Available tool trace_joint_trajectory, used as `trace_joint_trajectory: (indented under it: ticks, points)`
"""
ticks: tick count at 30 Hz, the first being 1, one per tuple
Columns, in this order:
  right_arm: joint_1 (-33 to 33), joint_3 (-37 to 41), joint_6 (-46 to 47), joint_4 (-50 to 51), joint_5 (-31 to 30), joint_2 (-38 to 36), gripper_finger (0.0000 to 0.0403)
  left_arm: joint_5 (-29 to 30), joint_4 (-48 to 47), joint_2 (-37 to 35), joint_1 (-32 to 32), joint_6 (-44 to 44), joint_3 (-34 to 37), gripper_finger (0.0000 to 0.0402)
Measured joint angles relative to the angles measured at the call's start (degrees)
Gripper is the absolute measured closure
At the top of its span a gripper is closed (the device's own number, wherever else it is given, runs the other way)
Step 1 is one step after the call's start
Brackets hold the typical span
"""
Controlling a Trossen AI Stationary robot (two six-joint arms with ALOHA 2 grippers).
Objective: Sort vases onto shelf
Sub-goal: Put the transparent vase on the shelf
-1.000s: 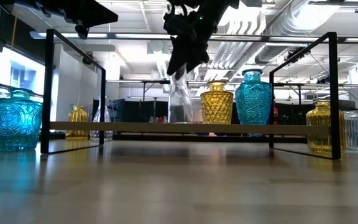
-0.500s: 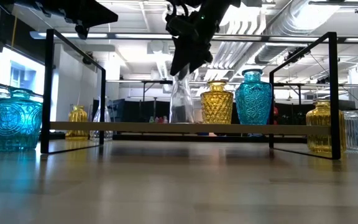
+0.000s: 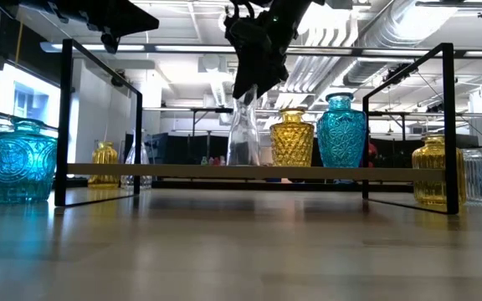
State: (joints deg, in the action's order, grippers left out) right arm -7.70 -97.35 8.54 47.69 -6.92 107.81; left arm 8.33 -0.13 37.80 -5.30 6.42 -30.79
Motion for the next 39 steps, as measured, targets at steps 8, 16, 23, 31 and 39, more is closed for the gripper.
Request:
trace_joint_trajectory:
  ticks: [8, 16, 23, 31, 39]
  points:
    - [-0.01, -0.98, -0.9, 2.86, 0.06, -0.02, 0.0171, -0.01, -0.01, 0.0, 0.0, 0.01, 0.0, 0.0401]
    - [-0.02, -0.98, -0.9, 3.92, 1.46, -0.02, 0.0193, -0.03, -0.01, 0.0, 0.0, 0.48, 0.0, 0.0401]
    - [-0.01, -0.98, -1.06, 4.82, 1.6, -0.37, 0.0229, -0.03, -0.01, 0.0, 0.0, 0.51, 0.0, 0.0401]
    - [0.0, -0.96, -0.94, 6.46, 1.62, -1.62, 0.0234, -0.03, -0.05, 0.0, 0.0, 0.49, 0.0, 0.0401]
    - [-0.02, -0.96, -0.48, 4.52, 1.61, -1.62, 0.0235, -0.03, -0.03, 0.0, 0.0, 0.49, 0.0, 0.0401]
